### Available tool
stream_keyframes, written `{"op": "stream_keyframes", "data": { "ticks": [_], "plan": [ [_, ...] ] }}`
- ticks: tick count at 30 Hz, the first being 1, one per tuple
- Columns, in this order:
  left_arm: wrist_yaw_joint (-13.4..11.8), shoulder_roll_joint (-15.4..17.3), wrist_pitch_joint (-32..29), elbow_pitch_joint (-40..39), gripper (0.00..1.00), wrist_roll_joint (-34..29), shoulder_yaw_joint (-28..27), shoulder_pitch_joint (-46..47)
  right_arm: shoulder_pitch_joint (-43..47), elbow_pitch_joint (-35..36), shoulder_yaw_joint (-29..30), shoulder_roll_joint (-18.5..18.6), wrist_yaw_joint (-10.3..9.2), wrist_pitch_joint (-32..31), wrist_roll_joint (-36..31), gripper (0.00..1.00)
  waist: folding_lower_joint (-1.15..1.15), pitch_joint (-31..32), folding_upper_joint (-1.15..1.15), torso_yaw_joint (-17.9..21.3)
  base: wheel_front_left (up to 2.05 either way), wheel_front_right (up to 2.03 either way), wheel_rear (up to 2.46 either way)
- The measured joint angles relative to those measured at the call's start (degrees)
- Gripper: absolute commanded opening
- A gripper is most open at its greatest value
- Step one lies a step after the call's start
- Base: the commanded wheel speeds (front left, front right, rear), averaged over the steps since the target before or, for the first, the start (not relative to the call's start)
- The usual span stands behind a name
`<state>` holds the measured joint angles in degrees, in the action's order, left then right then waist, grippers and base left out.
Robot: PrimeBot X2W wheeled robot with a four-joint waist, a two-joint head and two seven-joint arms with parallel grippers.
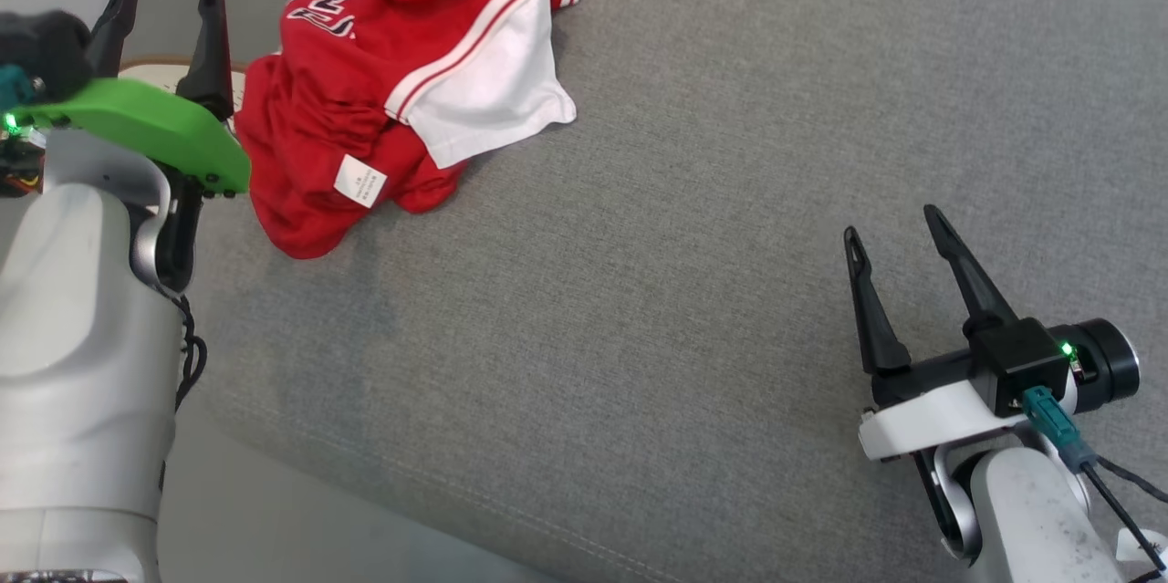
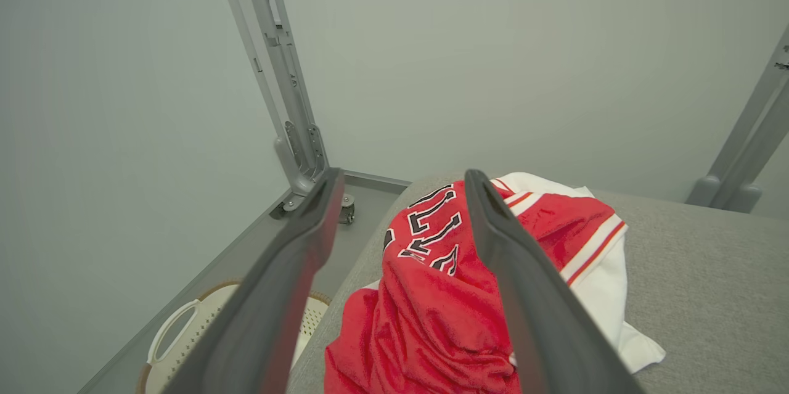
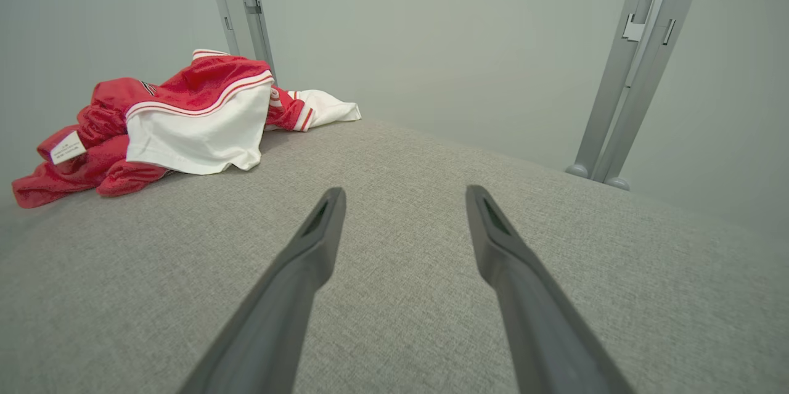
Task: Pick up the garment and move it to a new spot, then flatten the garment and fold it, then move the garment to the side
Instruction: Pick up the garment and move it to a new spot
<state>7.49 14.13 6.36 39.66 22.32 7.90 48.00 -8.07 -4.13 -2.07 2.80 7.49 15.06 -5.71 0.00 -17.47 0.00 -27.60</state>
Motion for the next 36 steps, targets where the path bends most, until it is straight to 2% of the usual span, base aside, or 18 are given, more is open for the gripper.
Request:
{"op": "stream_keyframes", "data": {
  "ticks": [5, 11, 17, 23, 24, 25, 29, 36],
  "plan": [
    [0.0, 1.7, -7.6, 10.1, 1.00, 6.9, 4.7, 6.9, -2.8, 0.0, -0.3, 0.8, 0.00, 0.0, -1.1, 1.00, 0.00, -4.3, 0.00, 1.5, 0.00, 0.00, 0.00],
    [0.0, 3.4, -8.4, 16.1, 1.00, 12.3, 8.8, 12.9, -4.9, 0.7, -0.6, 1.8, 0.00, 0.0, -0.7, 1.00, 0.00, -9.3, 0.00, 3.7, 0.00, 0.00, 0.00],
    [0.0, 4.6, -12.4, 21.9, 1.00, 16.9, 12.0, 14.2, -6.5, 1.5, -2.7, 2.8, 0.00, 0.0, 1.2, 1.00, 0.00, -13.3, 0.00, 6.6, 0.00, 0.00, 0.00],
    [0.0, 4.8, -11.8, 24.6, 1.00, 20.0, 13.6, 14.6, -7.0, 2.3, -3.0, 2.5, 0.07, 0.3, 1.6, 1.00, 0.00, -16.0, 0.00, 8.9, 0.00, 0.00, 0.00],
    [0.0, 4.8, -10.7, 24.6, 0.46, 20.3, 13.9, 14.6, -7.2, 2.4, -3.0, 2.5, 0.07, 0.3, 1.6, 1.00, 0.00, -16.3, 0.00, 9.2, 0.00, 0.00, 0.00],
    [0.0, 4.8, -9.7, 24.5, 0.00, 20.5, 14.2, 14.6, -7.3, 2.4, -3.0, 2.4, 0.07, 0.3, 1.6, 1.00, 0.00, -16.6, 0.00, 9.4, 0.00, 0.00, 0.00],
    [0.0, 5.1, -4.8, 22.9, 0.00, 21.6, 16.3, 14.3, -7.5, 1.9, -3.1, 2.2, 0.07, 0.4, 1.6, 1.00, 0.00, -16.3, 0.00, 9.8, 0.00, 0.00, 0.00],
    [0.0, 8.9, 1.4, 17.2, 0.00, 24.3, 22.6, 14.0, -6.2, -1.1, -4.0, 1.5, 0.04, 0.2, 3.3, 1.00, 0.00, -11.5, 0.00, 9.7, 0.00, 0.00, 0.00]
  ]
}}
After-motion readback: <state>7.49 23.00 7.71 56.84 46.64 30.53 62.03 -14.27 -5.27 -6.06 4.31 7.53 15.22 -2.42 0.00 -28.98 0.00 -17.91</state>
